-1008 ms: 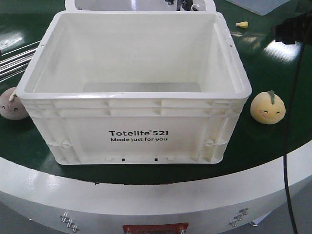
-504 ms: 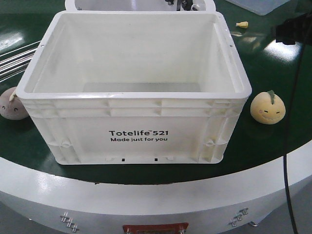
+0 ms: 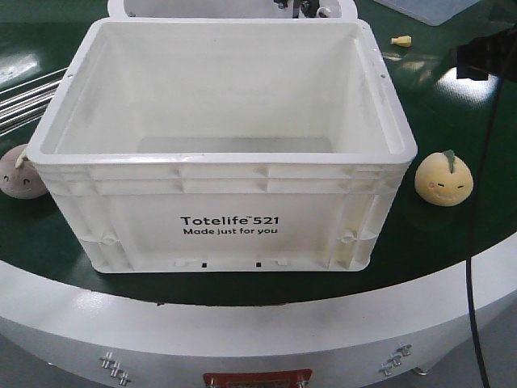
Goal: Place moving items into box and shelve
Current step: 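Close the left gripper on the pink plush, right on the cream plush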
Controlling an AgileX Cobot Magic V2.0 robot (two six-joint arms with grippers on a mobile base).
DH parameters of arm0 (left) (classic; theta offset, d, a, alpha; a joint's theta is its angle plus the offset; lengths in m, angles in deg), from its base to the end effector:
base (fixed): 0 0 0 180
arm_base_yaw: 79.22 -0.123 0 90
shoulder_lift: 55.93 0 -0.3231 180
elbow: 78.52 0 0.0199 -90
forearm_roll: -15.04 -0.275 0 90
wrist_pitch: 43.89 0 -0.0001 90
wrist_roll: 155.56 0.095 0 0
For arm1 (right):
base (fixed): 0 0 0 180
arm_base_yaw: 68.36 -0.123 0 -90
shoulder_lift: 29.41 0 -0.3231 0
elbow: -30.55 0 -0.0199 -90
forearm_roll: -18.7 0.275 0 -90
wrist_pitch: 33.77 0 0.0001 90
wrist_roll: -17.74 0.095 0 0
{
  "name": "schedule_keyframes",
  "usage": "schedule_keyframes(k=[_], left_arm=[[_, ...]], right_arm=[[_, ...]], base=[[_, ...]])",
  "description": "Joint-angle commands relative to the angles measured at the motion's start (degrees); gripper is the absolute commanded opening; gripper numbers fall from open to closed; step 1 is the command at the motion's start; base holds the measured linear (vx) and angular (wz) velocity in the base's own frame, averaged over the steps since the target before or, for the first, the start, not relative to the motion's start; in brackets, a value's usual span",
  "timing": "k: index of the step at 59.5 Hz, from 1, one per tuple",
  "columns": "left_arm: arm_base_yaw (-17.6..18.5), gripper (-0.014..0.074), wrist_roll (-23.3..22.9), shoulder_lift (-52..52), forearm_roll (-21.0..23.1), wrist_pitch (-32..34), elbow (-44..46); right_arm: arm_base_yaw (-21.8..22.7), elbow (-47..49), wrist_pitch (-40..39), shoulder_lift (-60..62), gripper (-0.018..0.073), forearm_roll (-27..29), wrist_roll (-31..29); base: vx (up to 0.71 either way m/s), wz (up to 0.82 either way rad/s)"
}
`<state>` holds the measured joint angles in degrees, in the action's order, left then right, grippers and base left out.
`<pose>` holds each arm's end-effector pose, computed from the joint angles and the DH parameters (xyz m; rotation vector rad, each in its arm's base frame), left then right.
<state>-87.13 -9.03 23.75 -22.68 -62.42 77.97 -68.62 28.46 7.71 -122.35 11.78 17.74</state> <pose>0.2912 0.0592 0.3536 -0.2135 2.0540 0.3168 0.3576 -0.0060 0.3729 -0.0752 2.3787 -0.1361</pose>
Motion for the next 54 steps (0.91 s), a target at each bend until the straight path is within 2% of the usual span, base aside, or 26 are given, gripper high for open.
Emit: schedule_keyframes(k=[1,26,33,39,54], left_arm=[[0.14,0.0317,-0.26,0.09,1.91,1.12,2.04],[0.14,0.0317,-0.20,4.14,2.16,-1.05,2.04],[0.14,0.0317,-0.20,4.49,2.11,-0.81,2.04],[0.14,0.0317,-0.20,4.49,2.05,-0.12,2.04],[0.14,0.0317,-0.20,4.49,2.00,-0.11,2.04]], right_arm=[[0.27,1.95,-0.44,0.45,0.0487,-0.29,0.00],[0.27,1.89,4.16,-9.29,0.0487,3.91,0.57],[0.27,1.89,5.58,-11.85,0.0487,3.31,1.16],[0.27,1.89,6.72,-13.74,0.0487,0.57,2.49],[0.27,1.89,7.22,-15.88,0.0487,-0.25,2.50]], base=[[0.00,0.00],[0.00,0.00],[0.00,0.00],[0.00,0.00],[0.00,0.00]])
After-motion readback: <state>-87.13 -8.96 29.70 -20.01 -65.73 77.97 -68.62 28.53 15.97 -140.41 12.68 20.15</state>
